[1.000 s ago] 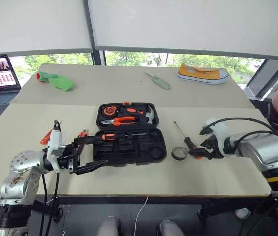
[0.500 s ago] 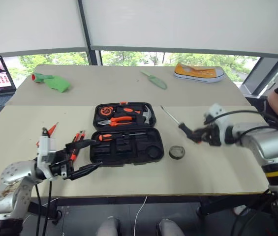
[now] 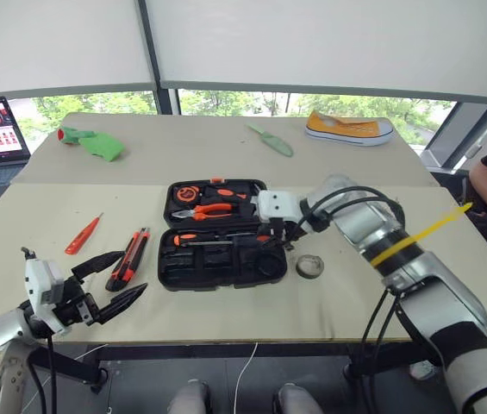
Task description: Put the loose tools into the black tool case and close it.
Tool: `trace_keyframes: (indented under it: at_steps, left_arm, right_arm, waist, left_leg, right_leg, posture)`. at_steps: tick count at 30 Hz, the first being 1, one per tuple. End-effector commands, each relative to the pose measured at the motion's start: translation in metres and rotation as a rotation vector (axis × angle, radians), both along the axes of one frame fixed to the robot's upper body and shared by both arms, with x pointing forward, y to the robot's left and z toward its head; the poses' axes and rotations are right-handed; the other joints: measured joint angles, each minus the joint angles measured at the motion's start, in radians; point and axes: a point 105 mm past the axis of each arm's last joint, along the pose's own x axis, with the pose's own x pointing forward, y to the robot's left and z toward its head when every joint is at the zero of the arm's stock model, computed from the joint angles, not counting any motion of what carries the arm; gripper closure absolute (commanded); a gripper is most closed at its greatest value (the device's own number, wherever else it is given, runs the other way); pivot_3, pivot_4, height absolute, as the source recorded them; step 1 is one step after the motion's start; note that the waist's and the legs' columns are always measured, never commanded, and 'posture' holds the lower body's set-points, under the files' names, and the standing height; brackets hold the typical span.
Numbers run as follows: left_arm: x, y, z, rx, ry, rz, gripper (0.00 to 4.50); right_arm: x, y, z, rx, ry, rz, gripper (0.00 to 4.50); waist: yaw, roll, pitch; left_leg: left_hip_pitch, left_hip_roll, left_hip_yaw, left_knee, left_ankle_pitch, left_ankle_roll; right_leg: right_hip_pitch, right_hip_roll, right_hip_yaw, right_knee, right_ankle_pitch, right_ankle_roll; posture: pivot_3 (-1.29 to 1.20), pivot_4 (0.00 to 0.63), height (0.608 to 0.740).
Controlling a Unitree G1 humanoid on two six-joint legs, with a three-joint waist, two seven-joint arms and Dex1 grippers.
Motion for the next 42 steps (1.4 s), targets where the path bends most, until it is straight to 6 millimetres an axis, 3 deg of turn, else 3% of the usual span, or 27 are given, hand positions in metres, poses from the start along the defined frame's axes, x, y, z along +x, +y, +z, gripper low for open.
trace_keyframes:
  at_steps: [1,8,18,20,23,28,31,34,37,40,42]
  left_arm:
    - [-0.001,-0.007,0.005,0.014,-0.039,-0.009,0.0]
    - [-0.002,-0.012,0.001,0.013,-0.033,-0.009,0.0]
    - [-0.005,-0.008,-0.005,0.009,-0.023,0.008,0.0]
    - [-0.005,-0.01,-0.005,0.009,-0.025,0.01,0.0]
    - [-0.005,-0.011,-0.004,0.009,-0.024,0.009,0.0]
    - [-0.006,-0.01,-0.002,0.022,-0.016,0.017,0.0]
    - [-0.005,-0.01,-0.001,0.021,-0.017,0.03,0.0]
    - [-0.002,-0.012,0.0,0.011,-0.01,0.038,0.0]
    - [-0.002,-0.019,-0.002,0.017,0.022,0.007,0.0]
    - [0.002,-0.019,0.002,0.019,0.021,0.007,0.0]
    - [0.004,-0.019,0.003,0.021,0.018,0.011,0.0]
  right_arm:
    - [0.009,0.005,0.004,-0.02,-0.054,-0.021,3.49]
    - [0.02,0.003,-0.004,-0.085,-0.113,-0.021,3.49]
    - [0.031,0.013,0.002,-0.068,-0.203,-0.013,3.49]
    - [0.031,0.016,0.005,-0.049,-0.21,-0.004,2.49]
    - [0.019,0.022,0.017,0.011,-0.21,0.122,1.57]
    - [0.014,0.018,0.046,0.118,-0.185,0.149,1.57]
    - [0.014,0.016,0.063,0.292,-0.095,0.106,1.57]
    - [0.019,0.026,0.063,0.491,-0.037,0.029,2.34]
    - [0.017,0.043,0.033,0.501,-0.017,0.015,3.37]
    - [0.018,0.047,0.015,0.475,-0.018,0.0,4.41]
    - [0.02,0.049,0.009,0.463,-0.033,-0.012,4.46]
  waist:
    - [-0.002,0.0,0.0]
    - [-0.004,0.0,0.0]
    - [-0.009,0.0,0.0]
    - [-0.011,0.0,0.0]
    - [-0.012,0.0,0.0]
    - [-0.012,0.0,0.0]
    - [-0.011,0.0,0.0]
    - [-0.011,0.0,0.0]
    - [-0.016,0.0,0.0]
    - [-0.02,0.0,0.0]
    - [-0.019,0.0,0.001]
  left_leg:
    - [0.0,0.0,0.0,0.0,0.0,0.0]
    - [0.001,0.0,0.0,0.0,0.0,0.0]
    - [0.001,0.001,0.0,-0.001,0.0,0.0]
    - [0.001,0.002,0.0,-0.001,0.0,0.0]
    - [0.001,0.002,0.0,-0.001,0.001,-0.001]
    - [0.001,0.003,0.001,-0.001,0.001,-0.001]
    - [0.001,0.003,0.001,-0.001,0.001,-0.001]
    - [0.001,0.003,0.001,-0.001,0.001,-0.001]
    - [0.002,0.004,0.001,-0.001,0.001,-0.001]
    - [0.002,0.005,0.001,-0.002,0.001,-0.001]
    - [0.001,0.004,0.001,-0.002,0.001,-0.002]
  right_leg:
    - [0.0,0.0,0.0,0.0,0.0,0.0]
    - [0.0,0.0,0.0,0.001,0.0,-0.001]
    - [0.0,0.001,0.0,0.001,0.0,-0.001]
    - [-0.001,0.001,0.0,0.001,0.0,-0.002]
    - [-0.001,0.002,-0.001,0.001,0.001,-0.003]
    - [-0.001,0.002,-0.001,0.001,0.0,-0.003]
    - [-0.001,0.002,-0.001,0.001,0.0,-0.003]
    - [0.0,0.002,-0.001,0.001,0.001,-0.003]
    - [0.0,0.003,-0.001,0.001,0.001,-0.004]
    - [-0.001,0.003,-0.001,0.001,0.0,-0.005]
    - [-0.001,0.003,-0.001,0.001,0.0,-0.004]
  posture:
    - [0.0,0.15,0.74]
    - [0.0,0.15,0.74]
    - [0.0,0.15,0.74]
    - [0.0,0.15,0.74]
    - [0.0,0.15,0.74]
    - [0.0,0.15,0.74]
    - [0.0,0.15,0.74]
    - [0.0,0.15,0.74]
    - [0.0,0.15,0.74]
    - [0.0,0.15,0.74]
    - [0.0,0.15,0.74]
